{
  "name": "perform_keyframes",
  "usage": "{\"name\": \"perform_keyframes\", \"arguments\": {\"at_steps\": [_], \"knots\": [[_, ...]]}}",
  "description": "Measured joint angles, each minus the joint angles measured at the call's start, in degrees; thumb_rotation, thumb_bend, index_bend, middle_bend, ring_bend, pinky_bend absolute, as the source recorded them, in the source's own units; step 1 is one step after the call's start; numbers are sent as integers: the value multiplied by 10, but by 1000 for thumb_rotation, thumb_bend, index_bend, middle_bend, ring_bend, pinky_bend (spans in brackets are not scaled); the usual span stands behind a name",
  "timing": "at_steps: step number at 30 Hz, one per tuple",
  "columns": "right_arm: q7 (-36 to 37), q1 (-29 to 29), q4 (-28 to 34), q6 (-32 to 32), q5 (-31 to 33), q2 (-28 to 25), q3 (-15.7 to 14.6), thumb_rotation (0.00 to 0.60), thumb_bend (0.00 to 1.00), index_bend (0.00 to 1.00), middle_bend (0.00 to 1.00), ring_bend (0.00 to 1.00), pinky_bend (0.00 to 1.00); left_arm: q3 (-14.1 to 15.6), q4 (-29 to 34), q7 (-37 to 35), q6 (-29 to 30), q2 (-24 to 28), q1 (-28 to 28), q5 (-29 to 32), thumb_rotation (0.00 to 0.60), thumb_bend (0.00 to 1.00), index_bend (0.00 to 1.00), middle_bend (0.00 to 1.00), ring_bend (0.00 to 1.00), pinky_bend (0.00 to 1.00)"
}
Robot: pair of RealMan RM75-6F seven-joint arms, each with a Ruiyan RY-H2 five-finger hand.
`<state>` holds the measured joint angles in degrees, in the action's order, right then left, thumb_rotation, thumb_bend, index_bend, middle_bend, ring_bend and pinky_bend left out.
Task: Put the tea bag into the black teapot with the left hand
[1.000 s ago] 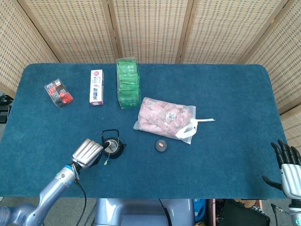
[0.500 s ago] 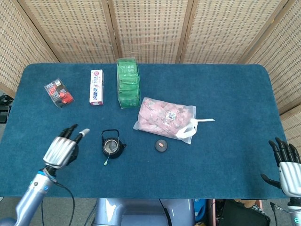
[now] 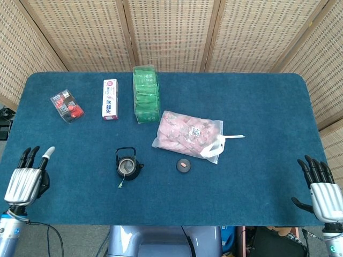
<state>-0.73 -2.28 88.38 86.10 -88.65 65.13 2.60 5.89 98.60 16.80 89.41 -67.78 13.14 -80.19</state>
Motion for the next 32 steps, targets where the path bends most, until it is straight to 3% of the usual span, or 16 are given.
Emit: {"name": "perform_keyframes", "arguments": {"at_steps": [11, 15, 18, 32], "knots": [[-2, -6, 3, -3, -7, 3, -3, 600, 61, 0, 9, 0, 0, -3, -12, -24, 30, 9, -51, -13, 600, 255, 0, 0, 0, 0], [-1, -5, 2, -1, -8, 5, -4, 600, 61, 0, 9, 0, 0, -5, -13, -21, 21, 14, -56, -14, 566, 185, 0, 0, 0, 0], [-1, -5, 1, 1, -8, 6, -4, 600, 61, 0, 9, 0, 0, -9, -13, -22, 14, 19, -58, -18, 548, 170, 0, 0, 0, 0], [-2, -6, 0, 1, -7, 8, -4, 600, 61, 0, 9, 0, 0, -27, -7, -4, -4, 20, -67, -19, 569, 168, 0, 0, 0, 0]]}}
